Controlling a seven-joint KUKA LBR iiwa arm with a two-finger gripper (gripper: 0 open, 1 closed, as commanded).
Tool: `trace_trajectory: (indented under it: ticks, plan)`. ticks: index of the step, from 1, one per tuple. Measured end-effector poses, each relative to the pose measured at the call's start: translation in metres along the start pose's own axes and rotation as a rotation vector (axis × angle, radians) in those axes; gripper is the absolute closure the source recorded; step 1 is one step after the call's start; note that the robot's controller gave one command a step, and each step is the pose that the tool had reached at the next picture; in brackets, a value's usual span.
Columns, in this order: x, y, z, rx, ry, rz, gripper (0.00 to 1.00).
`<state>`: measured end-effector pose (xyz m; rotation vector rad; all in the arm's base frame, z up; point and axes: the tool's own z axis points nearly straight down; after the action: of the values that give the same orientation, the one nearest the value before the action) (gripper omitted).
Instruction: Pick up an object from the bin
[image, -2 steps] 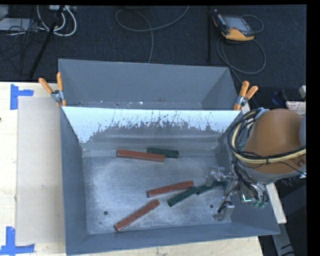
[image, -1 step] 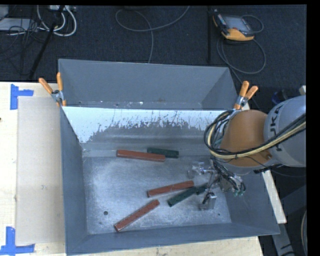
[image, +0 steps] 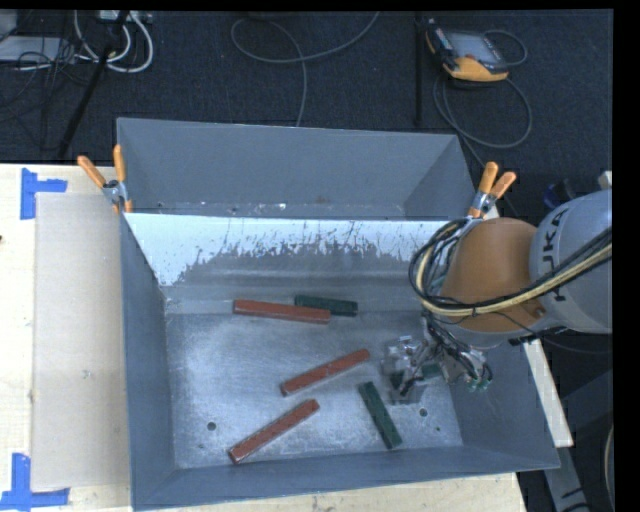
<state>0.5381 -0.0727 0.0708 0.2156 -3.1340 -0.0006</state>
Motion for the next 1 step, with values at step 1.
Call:
trace_trajectory:
  ticks: [1]
  plan:
    - [-0.0065, 0.0117, -0.1072, 0.002, -0.008, -0.038, 1.00]
